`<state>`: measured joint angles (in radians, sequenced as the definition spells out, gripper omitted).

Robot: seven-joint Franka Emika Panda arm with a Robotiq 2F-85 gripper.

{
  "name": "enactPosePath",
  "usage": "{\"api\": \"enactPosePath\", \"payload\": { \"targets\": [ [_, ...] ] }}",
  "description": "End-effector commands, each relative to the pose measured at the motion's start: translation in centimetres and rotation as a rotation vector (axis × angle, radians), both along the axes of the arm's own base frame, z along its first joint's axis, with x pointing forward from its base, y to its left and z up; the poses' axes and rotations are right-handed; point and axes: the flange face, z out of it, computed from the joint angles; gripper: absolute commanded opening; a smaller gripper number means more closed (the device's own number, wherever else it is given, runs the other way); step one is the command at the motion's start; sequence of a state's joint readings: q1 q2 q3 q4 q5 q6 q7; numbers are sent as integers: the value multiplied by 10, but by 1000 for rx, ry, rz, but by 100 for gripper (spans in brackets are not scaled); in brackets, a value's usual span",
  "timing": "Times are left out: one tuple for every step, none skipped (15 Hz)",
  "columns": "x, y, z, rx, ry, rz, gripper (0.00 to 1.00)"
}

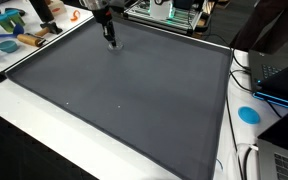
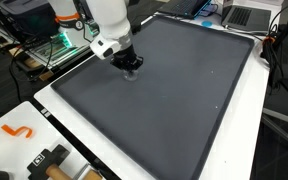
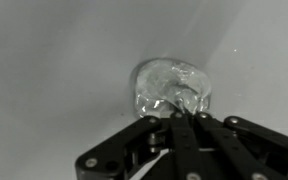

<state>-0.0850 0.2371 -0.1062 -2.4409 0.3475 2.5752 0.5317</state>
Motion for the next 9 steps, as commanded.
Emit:
{"api": "enactPosePath", "payload": {
  "targets": [
    [-3,3,-5,5,13,-23,1],
    [-3,3,-5,7,13,-24,1],
    [-3,3,-4,6,16,-25,1],
    [-3,3,-4,6,22,-30,1],
    [-2,3,-3,3,20,-34,29],
    [-2,3,-2,1,21,-37,29],
    [-2,3,-1,1,22,-40,34],
    [-2,3,0,-1,24,-41,35],
    [-2,3,0,-2,25,-40,35]
  ]
}}
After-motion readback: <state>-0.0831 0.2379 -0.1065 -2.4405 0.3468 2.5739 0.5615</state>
